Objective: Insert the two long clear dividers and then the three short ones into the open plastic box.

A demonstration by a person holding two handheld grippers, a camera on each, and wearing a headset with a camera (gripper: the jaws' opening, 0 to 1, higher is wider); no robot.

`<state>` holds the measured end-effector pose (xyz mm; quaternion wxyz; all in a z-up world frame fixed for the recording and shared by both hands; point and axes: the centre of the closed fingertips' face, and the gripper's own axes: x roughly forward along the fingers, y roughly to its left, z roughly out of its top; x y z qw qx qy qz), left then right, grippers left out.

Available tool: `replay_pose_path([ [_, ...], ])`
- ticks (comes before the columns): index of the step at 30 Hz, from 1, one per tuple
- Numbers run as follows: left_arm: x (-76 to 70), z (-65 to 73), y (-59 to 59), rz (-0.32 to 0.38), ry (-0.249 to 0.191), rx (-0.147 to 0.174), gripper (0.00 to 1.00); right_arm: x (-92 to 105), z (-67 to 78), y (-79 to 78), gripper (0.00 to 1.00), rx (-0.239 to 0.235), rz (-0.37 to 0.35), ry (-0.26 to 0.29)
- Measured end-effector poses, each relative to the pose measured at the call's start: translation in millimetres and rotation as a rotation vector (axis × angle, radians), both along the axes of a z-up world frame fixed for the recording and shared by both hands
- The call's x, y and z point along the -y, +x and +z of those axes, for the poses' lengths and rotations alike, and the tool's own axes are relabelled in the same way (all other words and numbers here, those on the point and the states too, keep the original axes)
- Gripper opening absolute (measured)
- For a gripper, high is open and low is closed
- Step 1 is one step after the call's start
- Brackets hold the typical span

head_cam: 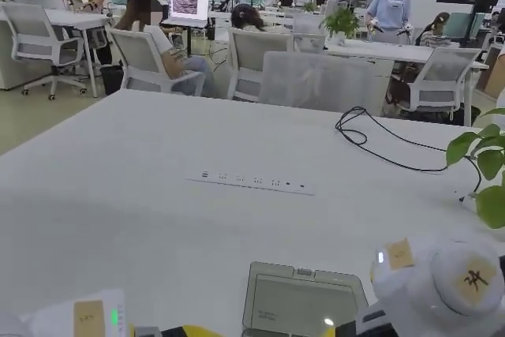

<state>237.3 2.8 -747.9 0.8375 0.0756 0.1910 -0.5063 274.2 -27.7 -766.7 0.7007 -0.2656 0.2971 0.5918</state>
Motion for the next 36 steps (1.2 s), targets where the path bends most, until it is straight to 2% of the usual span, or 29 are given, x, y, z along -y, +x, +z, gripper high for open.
replay_pose_path([
  [6,-1.9,1.5,2.1,0.005,-0.002,0.006,0.69,-5.1,-0.2,0.9,0.02,0.001,0.044,-0.055],
  [17,-7.7,4.1,8.1,0.013,0.0,0.014,0.71,-13.3,-1.5,0.7,0.02,-0.001,0.097,-0.118],
  [22,-9.4,4.4,9.6,0.021,0.001,0.017,0.71,-17.3,-3.1,-0.8,0.02,0.002,0.119,-0.128],
  [25,-9.5,4.6,9.8,0.028,-0.006,0.015,0.72,-21.4,-5.8,-0.8,0.02,-0.003,0.131,-0.14],
  [28,-11.4,5.0,12.1,0.042,0.003,0.03,0.72,-24.8,-8.5,-1.2,0.02,-0.001,0.158,-0.151],
  [32,-12.3,6.7,12.4,0.048,-0.016,0.018,0.73,-29.2,-16.2,-2.0,0.02,0.001,0.179,-0.17],
  [36,-12.3,6.0,10.9,0.041,-0.011,0.013,0.73,-30.5,-24.4,-2.2,0.02,0.002,0.184,-0.189],
])
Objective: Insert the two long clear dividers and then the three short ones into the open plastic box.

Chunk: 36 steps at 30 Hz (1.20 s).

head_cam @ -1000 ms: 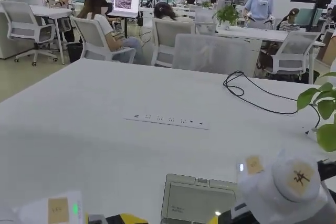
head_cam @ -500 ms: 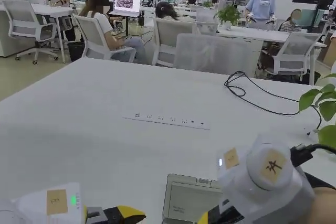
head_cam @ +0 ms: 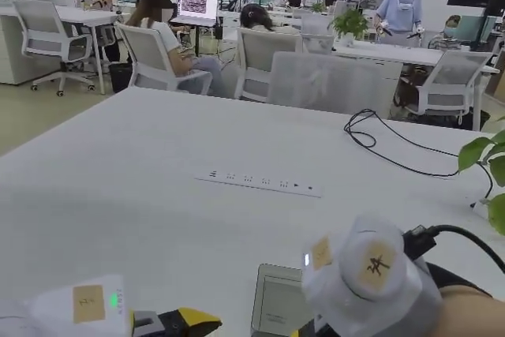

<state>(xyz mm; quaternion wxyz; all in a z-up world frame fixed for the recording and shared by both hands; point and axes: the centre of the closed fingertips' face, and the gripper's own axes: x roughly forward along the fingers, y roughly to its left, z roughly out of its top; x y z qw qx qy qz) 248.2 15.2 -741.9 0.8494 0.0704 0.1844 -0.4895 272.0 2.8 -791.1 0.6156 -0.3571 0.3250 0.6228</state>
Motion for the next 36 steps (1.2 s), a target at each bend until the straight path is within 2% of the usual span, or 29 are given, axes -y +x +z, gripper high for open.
replay_pose_path([
  [16,-0.8,-3.6,0.1,0.008,0.007,-0.005,0.72,-1.5,-22.5,1.2,0.02,-0.012,0.001,-0.037],
  [22,1.1,-4.5,-1.4,0.0,0.012,-0.006,0.73,-2.6,-33.0,1.3,0.02,-0.019,0.002,-0.082],
  [27,1.5,-4.6,-0.4,0.0,0.015,-0.002,0.73,-2.9,-34.5,2.0,0.02,-0.02,0.004,-0.118],
  [32,2.1,-4.9,-1.0,-0.005,0.016,-0.004,0.74,-4.8,-38.7,3.1,0.02,-0.047,-0.005,-0.184],
  [36,1.4,-6.8,-1.6,-0.004,0.026,-0.008,0.74,-3.2,-38.9,2.8,0.02,-0.065,-0.013,-0.196],
])
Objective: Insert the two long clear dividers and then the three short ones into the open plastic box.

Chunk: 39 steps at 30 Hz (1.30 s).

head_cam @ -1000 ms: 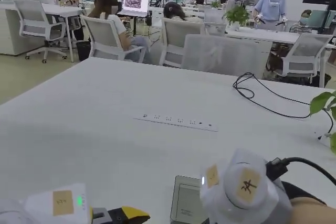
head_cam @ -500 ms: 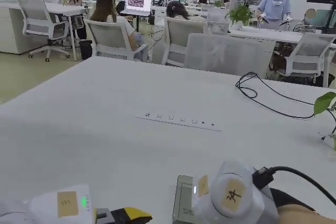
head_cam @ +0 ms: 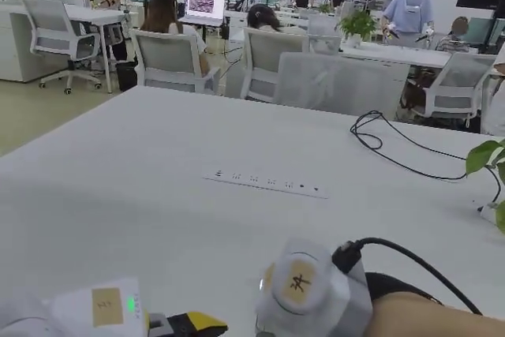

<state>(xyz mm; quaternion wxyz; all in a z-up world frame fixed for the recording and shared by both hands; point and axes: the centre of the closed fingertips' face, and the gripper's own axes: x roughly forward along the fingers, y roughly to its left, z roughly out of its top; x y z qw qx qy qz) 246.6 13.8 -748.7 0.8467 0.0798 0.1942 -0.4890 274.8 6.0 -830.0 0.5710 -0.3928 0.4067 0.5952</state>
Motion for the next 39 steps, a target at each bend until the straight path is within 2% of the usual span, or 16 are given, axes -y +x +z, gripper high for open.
replay_pose_path([
  [4,-1.4,0.0,-0.1,0.005,0.006,0.001,0.75,-0.1,0.1,-0.8,0.02,0.014,0.018,0.003],
  [14,-3.3,0.8,0.5,0.012,0.01,0.003,0.81,-0.8,2.4,1.6,0.05,0.007,-0.038,0.071],
  [24,-1.1,4.9,2.3,0.019,-0.004,-0.004,0.87,1.5,22.3,-2.9,0.19,-0.03,-0.087,0.16],
  [29,1.3,7.4,1.7,0.019,-0.006,-0.003,0.89,10.0,31.4,-5.8,0.26,-0.032,-0.096,0.191],
  [39,6.0,10.3,1.6,0.03,-0.007,0.002,0.96,44.0,45.4,-5.4,0.34,-0.022,-0.141,0.224],
])
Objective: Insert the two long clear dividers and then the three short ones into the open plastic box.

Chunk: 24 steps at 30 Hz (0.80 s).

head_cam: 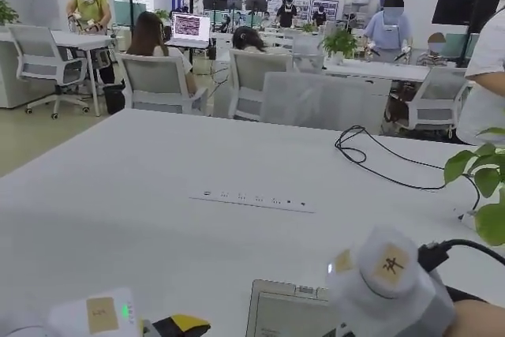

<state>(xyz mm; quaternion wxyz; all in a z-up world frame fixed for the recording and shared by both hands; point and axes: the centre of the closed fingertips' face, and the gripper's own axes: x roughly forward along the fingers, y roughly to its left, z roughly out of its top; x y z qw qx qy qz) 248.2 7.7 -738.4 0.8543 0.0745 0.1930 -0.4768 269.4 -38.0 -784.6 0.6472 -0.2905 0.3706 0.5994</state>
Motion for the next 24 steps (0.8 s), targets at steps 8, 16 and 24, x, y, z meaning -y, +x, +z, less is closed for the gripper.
replay_pose_path([
  [8,1.9,0.9,-0.7,0.013,0.005,0.0,0.98,28.2,5.5,-3.9,0.41,0.009,-0.021,0.018],
  [16,1.1,-0.7,1.4,0.038,0.02,0.003,0.98,62.2,8.4,-4.6,0.44,0.022,-0.055,0.017],
  [24,3.1,0.5,2.1,0.057,0.024,0.008,0.96,98.1,3.5,-6.3,0.47,0.027,-0.085,-0.008],
])
